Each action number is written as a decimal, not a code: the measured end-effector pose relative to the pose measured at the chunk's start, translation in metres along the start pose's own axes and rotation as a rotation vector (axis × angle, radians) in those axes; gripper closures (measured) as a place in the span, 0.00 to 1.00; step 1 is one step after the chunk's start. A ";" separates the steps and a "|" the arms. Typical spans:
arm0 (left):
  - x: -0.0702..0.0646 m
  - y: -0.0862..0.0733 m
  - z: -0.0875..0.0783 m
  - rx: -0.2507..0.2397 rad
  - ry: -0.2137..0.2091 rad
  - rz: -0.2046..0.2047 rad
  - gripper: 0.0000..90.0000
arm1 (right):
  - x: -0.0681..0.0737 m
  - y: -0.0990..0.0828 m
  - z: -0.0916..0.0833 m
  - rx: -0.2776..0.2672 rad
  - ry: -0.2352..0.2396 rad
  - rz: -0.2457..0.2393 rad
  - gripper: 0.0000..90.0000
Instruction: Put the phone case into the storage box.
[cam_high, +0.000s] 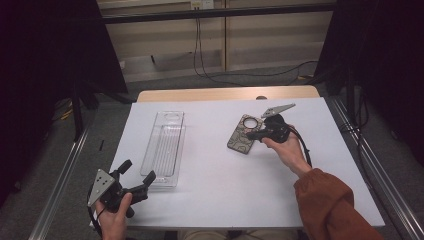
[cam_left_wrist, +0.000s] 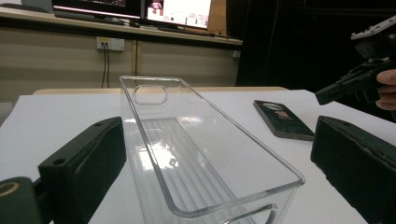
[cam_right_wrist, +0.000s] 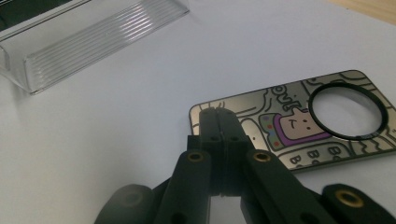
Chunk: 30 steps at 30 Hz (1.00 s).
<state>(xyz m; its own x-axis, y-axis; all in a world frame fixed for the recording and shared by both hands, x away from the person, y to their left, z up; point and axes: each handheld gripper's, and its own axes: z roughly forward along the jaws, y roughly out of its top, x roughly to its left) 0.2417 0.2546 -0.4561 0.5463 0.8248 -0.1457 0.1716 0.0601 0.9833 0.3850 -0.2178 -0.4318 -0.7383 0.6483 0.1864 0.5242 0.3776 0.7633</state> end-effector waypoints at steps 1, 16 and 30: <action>0.000 0.000 0.000 0.000 -0.004 0.001 0.04 | 0.000 0.003 0.003 0.014 0.007 0.016 1.00; 0.001 0.000 0.000 0.001 -0.001 -0.003 0.04 | -0.002 0.024 0.033 0.088 0.035 0.020 1.00; 0.002 -0.001 0.000 0.010 0.007 -0.008 0.04 | 0.001 0.043 0.064 0.207 0.027 -0.010 1.00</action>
<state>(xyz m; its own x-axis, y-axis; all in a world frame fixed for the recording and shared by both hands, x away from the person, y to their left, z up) 0.2431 0.2561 -0.4573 0.5391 0.8283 -0.1525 0.1837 0.0611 0.9811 0.4340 -0.1584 -0.4384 -0.7536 0.6268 0.1980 0.5906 0.5134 0.6226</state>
